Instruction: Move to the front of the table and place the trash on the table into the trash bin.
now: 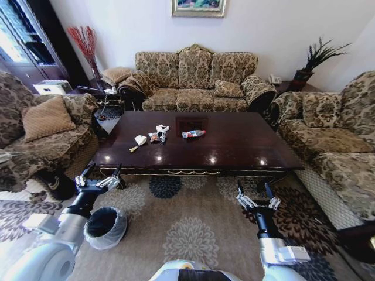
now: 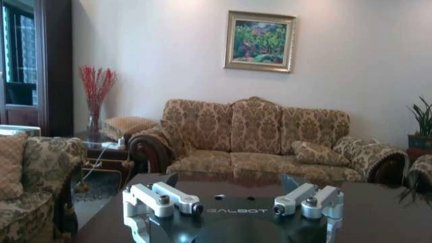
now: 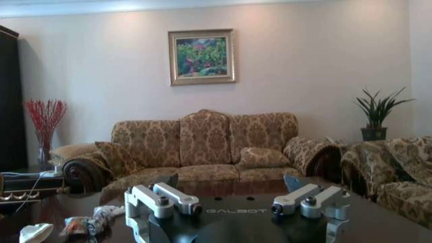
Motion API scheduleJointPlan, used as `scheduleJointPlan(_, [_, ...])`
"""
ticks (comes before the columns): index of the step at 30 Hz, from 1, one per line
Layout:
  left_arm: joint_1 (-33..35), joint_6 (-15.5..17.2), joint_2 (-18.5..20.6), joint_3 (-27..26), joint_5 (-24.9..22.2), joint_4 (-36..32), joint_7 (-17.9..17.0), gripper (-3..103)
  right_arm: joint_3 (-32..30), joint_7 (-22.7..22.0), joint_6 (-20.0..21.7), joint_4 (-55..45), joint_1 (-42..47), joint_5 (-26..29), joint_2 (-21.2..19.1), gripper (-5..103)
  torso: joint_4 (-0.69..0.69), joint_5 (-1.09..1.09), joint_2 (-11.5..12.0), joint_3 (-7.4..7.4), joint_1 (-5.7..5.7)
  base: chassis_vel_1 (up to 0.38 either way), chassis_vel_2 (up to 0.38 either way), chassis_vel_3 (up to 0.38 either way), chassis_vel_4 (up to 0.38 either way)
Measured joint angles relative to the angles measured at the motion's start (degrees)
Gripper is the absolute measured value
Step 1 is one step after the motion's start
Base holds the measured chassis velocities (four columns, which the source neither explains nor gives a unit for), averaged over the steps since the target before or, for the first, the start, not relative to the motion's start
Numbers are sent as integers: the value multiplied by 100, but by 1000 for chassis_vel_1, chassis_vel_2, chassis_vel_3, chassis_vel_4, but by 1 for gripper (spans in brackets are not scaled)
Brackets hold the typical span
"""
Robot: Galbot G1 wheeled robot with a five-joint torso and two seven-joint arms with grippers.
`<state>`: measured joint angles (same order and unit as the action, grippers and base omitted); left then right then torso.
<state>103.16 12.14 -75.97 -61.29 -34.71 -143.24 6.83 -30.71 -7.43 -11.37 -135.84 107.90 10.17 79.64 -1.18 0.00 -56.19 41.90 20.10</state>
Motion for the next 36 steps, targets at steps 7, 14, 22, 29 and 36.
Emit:
scheduleJointPlan(7, [4,-66,-112,204,192,0,-45,100,-11,0,573,-95,-357,-398,258,100,1,4,0,-1,-1,0,0,0,0])
scheduleJointPlan(14, [49,-530,-833,1396,1420,1,-405,100,101,0,892,-247,-587,-236,324,100,-1,0,0,0,0,0,0,0,0])
scheduleJointPlan(22, [66,-701,-1213,1831,1749,1,-604,100,17,0,610,-83,-581,-23,220,100,0,1,0,0,0,0,0,0,0])
scheduleJointPlan(29, [-52,-685,-919,1739,1416,653,-602,100,-94,0,247,459,-745,-236,226,100,0,1,-1,0,0,0,0,0,0])
scheduleJointPlan(36, [-134,-608,-949,1833,1389,1178,-583,102,-45,0,171,768,-879,-346,205,100,0,1,0,0,0,0,0,0,0])
